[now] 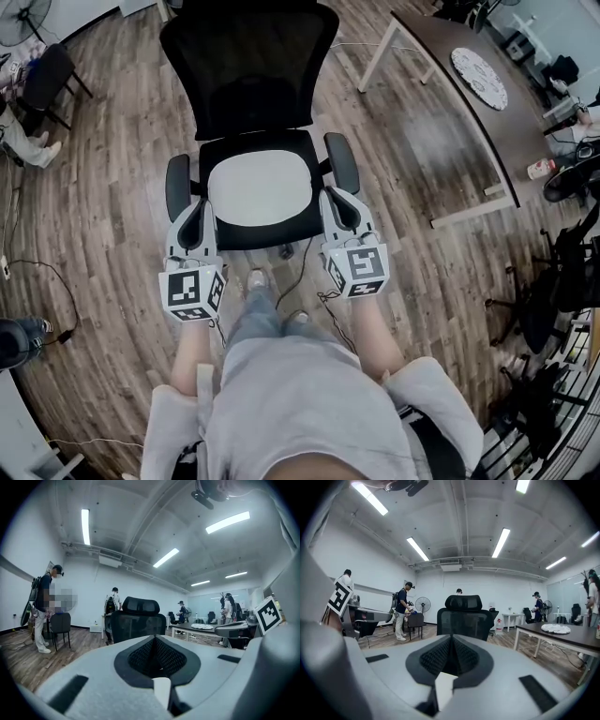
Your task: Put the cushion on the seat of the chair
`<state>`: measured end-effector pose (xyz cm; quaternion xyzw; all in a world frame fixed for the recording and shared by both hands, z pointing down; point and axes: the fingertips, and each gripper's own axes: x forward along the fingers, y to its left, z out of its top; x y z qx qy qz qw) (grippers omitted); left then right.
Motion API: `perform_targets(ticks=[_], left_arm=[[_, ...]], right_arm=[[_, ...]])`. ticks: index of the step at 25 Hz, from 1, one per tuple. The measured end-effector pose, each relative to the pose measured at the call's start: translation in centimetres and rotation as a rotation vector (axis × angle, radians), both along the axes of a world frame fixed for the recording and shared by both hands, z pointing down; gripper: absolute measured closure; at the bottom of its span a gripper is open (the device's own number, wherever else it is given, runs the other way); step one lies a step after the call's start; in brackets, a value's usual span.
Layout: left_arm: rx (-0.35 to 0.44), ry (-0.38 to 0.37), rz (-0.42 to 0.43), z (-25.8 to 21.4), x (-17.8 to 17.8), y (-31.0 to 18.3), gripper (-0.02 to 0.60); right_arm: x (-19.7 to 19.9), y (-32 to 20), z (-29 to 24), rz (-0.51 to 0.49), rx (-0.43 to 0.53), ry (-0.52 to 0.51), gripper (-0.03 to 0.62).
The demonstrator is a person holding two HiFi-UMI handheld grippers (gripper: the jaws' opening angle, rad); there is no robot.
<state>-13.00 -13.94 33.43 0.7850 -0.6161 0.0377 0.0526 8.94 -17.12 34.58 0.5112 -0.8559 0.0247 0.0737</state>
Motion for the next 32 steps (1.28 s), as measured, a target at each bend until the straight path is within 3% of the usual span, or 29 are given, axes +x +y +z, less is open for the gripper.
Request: perform_targets(ticks=[17,32], left_arm=[[0.129,0.02,-0.034,-6.5,1.9,6.3,0.571],[0.188,0.037,-0.024,-8.7,4.6,9.6,0.571]], right_arm=[[2.6,5.9,-6.6,0.015,0.14,-0.034,0.574],[5.7,9.3,-8.7,0.035,0.192,-0.049,0.574]])
